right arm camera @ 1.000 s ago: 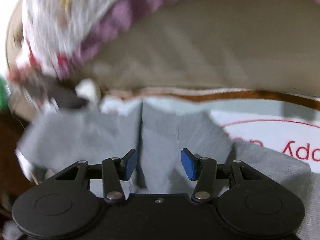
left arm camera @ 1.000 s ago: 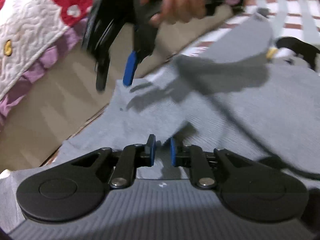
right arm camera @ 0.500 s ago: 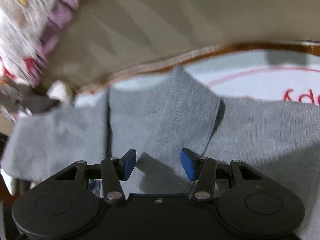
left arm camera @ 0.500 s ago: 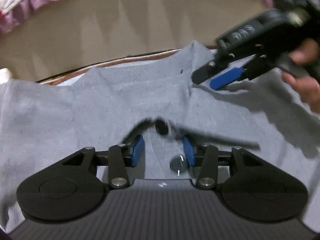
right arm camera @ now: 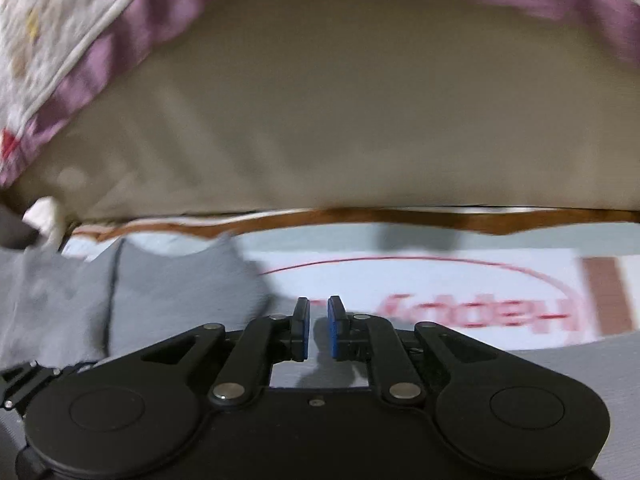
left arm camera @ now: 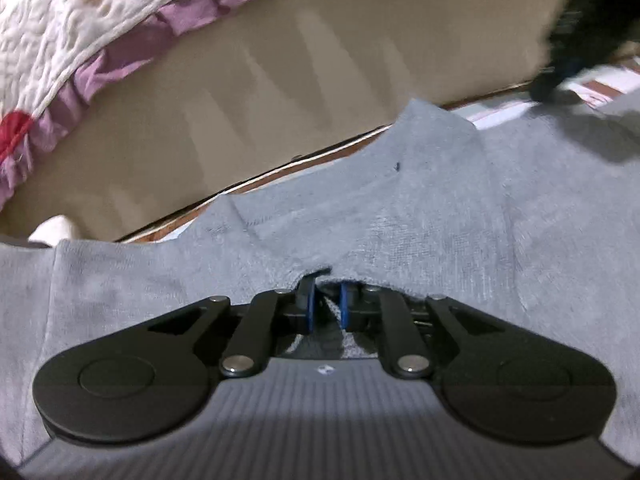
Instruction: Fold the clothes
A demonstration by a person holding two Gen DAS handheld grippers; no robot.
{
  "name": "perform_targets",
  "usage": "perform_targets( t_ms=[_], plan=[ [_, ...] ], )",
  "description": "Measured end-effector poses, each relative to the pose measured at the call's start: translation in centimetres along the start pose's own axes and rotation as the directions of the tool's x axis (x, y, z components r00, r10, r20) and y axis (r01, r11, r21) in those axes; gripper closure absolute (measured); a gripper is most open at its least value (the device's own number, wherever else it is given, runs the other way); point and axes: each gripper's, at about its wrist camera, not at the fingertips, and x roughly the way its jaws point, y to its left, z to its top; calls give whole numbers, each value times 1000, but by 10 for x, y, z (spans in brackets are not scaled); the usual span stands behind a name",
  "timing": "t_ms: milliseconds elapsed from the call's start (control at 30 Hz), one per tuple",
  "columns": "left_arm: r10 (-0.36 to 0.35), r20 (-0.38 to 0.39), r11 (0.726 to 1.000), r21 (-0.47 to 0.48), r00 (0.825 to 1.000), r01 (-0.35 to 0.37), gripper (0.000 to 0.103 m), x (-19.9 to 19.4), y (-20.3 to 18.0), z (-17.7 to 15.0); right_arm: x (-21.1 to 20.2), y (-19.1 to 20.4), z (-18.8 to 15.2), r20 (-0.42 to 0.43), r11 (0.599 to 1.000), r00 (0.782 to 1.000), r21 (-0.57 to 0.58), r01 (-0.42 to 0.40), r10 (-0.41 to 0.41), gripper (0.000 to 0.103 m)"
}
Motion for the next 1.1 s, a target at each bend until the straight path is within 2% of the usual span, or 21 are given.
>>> perform_targets(
  t_ms=[100,167,300,333,400,467,533,600,633,667,733,833,933,1033,1100],
  plan=[
    [36,-28,999,18,999,-35,91,3,-7,10,-28,-38,0,25,998,999,47,33,-34,85],
    [48,-50,998,-43,998,-50,91,8,-7,14,-49,-65,-5,39,995,997,78,60,-63,76],
    [57,-104,987,-144,993,-72,90,11,1,21,-90,-118,-24,52,986,992,125,112,-119,75],
    [45,-127,982,-175,991,-67,84,8,2,23,-101,-129,-30,53,983,990,133,125,-133,73],
    [-13,-179,962,-271,984,-37,73,-7,8,24,-121,-152,-42,55,977,986,150,150,-160,68],
    [-43,-206,926,-376,978,-38,48,-28,13,19,-143,-171,-55,47,971,983,169,168,-178,62],
    [-99,-216,883,-469,971,-14,46,-51,14,8,-163,-184,-70,28,969,980,160,189,-196,61],
    [-187,-190,843,-535,964,58,46,-73,5,-5,-182,-194,-86,25,966,976,148,210,-216,52],
    [-219,-181,836,-541,959,88,46,-81,-2,-9,-189,-200,-93,30,964,975,159,214,-222,48],
    [-241,-179,842,-528,954,113,47,-88,-12,-11,-195,-206,-101,34,961,973,171,218,-227,47],
    [-236,-179,874,-469,955,128,48,-99,-31,-10,-204,-218,-115,41,949,967,207,238,-251,47],
    [-219,-158,914,-379,963,146,48,-115,-55,-8,-206,-228,-130,68,910,938,276,309,-340,47],
    [-235,-128,910,-377,963,172,48,-127,-63,-12,-197,-244,-135,72,905,940,306,296,-332,46],
    [-212,-130,920,-359,969,154,48,-131,-70,-13,-181,-262,-128,90,904,946,333,267,-312,45],
    [-191,-150,918,-378,970,122,48,-131,-70,-13,-171,-274,-122,123,902,945,358,242,-302,38]
  ],
)
